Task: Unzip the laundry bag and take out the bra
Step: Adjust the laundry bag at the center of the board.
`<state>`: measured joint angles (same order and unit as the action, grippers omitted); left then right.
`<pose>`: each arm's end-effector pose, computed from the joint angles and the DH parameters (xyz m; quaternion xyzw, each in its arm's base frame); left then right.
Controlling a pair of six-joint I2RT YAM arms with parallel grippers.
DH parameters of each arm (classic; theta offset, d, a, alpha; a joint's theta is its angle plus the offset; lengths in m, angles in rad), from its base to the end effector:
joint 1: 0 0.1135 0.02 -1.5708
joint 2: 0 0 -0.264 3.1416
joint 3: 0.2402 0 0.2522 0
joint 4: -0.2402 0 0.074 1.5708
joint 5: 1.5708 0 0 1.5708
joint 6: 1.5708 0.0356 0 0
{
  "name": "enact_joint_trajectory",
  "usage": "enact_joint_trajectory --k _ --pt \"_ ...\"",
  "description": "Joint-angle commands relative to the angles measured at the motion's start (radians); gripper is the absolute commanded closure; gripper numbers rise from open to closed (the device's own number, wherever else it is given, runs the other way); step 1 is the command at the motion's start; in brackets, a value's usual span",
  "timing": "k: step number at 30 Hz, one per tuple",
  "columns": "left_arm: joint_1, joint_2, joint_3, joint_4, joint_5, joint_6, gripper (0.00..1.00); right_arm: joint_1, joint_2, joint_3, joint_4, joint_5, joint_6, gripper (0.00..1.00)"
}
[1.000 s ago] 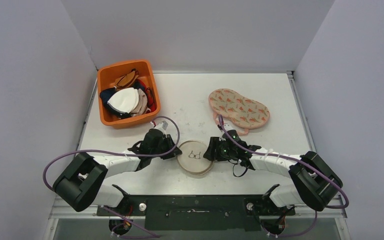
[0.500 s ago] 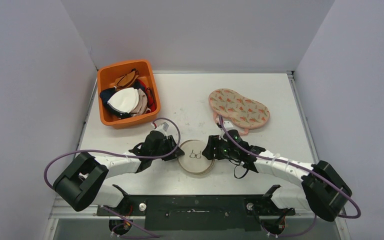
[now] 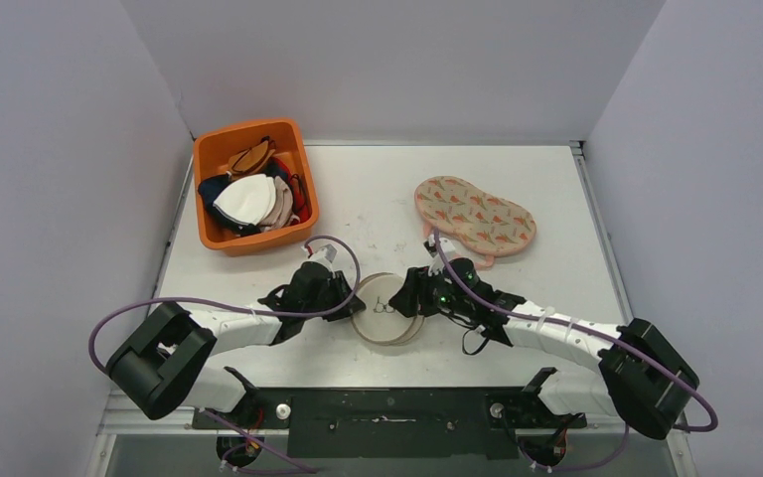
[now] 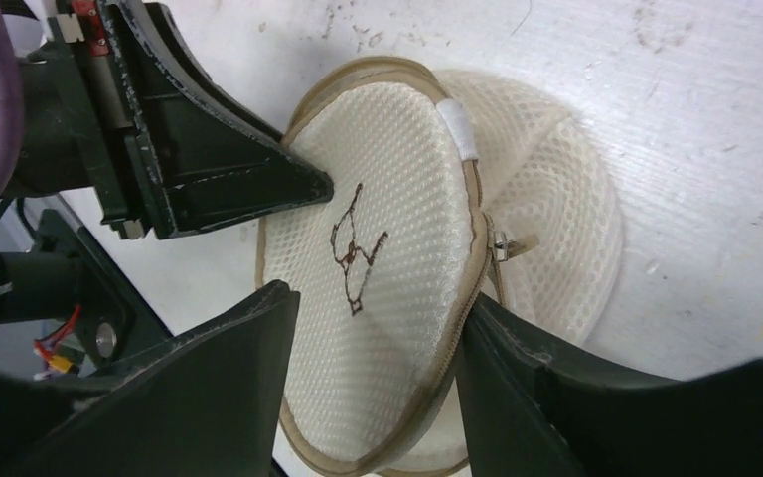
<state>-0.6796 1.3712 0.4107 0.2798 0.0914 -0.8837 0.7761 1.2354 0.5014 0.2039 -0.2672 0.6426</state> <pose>0.1864 -0.1548 0.1370 -0.0723 0.8990 -0.3322 0.2762 0.1709 0.1809 0.1885 -0.1234 0.8536 0.4086 0.2986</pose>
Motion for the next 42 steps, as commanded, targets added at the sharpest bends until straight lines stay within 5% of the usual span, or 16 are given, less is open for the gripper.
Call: enact_joint_trajectory --k 1,10,18,29,36,42 --pt "-0.011 0.005 0.01 0.021 -0.012 -0.003 0.78 0.007 -0.074 0.009 -0.024 0.121 -0.023 0.38" --pt "-0.014 0.009 0.045 -0.005 -0.003 -0.004 0.72 0.012 -0.23 0.062 -0.274 0.315 -0.104 0.3" --pt "-0.015 -0.043 0.061 -0.048 -0.005 -0.008 0.65 0.011 -0.13 0.055 -0.045 -0.018 -0.055 0.69" --pt "-0.028 -0.401 0.088 -0.314 -0.08 0.018 0.49 0.015 0.062 -0.024 0.143 -0.049 -0.038 0.73" --pt "-0.043 -0.261 0.071 -0.028 0.07 0.01 0.73 0.015 0.136 -0.056 0.204 -0.036 -0.031 0.74" --pt "-0.041 -0.077 0.029 0.125 0.062 0.004 0.86 0.016 0.133 -0.067 0.195 -0.026 -0.036 0.74"
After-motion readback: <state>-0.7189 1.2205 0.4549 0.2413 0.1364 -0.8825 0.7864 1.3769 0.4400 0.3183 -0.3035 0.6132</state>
